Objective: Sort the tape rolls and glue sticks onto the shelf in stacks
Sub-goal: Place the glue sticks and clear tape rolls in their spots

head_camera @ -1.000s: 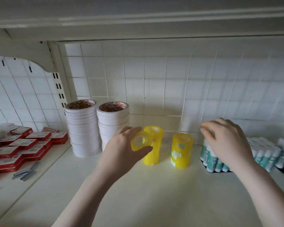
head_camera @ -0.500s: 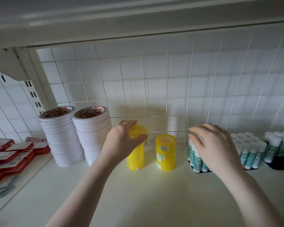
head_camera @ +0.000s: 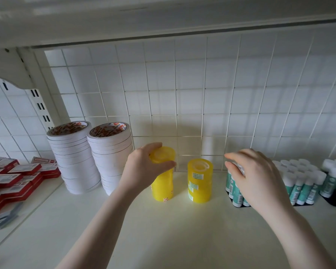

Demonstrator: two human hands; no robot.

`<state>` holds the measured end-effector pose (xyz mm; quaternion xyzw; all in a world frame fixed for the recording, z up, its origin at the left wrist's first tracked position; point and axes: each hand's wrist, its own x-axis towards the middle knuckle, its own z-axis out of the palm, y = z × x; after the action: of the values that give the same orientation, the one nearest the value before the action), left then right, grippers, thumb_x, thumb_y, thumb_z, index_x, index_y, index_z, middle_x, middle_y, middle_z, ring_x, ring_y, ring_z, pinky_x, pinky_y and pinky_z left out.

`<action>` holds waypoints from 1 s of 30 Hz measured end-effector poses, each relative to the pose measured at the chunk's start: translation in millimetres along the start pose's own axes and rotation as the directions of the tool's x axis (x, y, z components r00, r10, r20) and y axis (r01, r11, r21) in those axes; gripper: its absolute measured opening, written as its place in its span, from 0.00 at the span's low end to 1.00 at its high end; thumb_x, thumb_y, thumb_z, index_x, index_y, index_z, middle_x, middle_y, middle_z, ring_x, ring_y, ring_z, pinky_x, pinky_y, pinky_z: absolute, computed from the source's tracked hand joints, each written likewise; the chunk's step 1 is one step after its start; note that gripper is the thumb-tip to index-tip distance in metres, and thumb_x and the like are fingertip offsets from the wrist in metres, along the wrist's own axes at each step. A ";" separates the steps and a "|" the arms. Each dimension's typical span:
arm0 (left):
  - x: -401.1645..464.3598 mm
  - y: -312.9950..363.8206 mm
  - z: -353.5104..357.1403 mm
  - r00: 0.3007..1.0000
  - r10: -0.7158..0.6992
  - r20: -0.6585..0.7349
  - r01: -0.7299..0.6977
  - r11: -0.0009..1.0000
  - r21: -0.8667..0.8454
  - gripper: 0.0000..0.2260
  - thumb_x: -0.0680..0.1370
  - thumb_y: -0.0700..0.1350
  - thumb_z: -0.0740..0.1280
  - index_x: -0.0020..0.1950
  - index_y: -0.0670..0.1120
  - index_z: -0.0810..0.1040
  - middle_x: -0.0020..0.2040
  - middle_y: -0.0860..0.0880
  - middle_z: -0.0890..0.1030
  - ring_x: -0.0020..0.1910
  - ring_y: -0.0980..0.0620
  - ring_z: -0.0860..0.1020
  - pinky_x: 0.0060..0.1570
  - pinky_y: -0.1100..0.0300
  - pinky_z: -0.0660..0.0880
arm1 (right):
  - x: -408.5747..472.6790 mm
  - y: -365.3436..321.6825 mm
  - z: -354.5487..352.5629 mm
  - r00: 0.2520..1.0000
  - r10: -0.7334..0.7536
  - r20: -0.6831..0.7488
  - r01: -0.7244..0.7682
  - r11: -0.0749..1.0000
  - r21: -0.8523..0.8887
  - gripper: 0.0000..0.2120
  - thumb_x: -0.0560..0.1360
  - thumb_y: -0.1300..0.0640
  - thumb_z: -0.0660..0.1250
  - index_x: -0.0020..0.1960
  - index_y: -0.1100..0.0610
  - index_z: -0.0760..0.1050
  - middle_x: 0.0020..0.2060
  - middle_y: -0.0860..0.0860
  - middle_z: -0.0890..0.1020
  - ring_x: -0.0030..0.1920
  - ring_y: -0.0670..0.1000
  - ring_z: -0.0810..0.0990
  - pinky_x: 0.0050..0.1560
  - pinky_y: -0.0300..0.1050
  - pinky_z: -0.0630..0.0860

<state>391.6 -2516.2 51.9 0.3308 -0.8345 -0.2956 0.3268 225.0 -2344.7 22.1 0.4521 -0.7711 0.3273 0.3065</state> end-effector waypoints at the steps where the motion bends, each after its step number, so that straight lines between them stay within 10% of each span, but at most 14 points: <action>1: -0.1 -0.2 -0.4 1.000 -0.016 0.008 0.016 0.999 -0.031 0.28 0.65 0.49 0.77 0.64 0.51 0.75 0.53 0.50 0.78 0.53 0.50 0.76 0.54 0.59 0.72 | -0.3 -0.3 0.3 1.000 0.005 0.003 -0.005 1.000 0.001 0.05 0.67 0.65 0.74 0.40 0.59 0.80 0.35 0.56 0.79 0.34 0.61 0.78 0.36 0.51 0.76; 30: 6.8 -15.7 1.5 0.998 -0.006 0.055 0.011 0.996 -0.093 0.30 0.61 0.48 0.80 0.62 0.56 0.75 0.51 0.49 0.80 0.50 0.48 0.78 0.54 0.51 0.76 | -4.3 1.3 0.4 0.998 0.043 0.045 -0.046 0.996 0.074 0.05 0.69 0.65 0.72 0.44 0.59 0.81 0.40 0.56 0.80 0.40 0.61 0.80 0.38 0.53 0.77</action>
<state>392.3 -2530.3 42.1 0.3105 -0.8270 -0.3445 0.3177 225.5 -2342.4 18.3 0.4529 -0.7745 0.3528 0.2654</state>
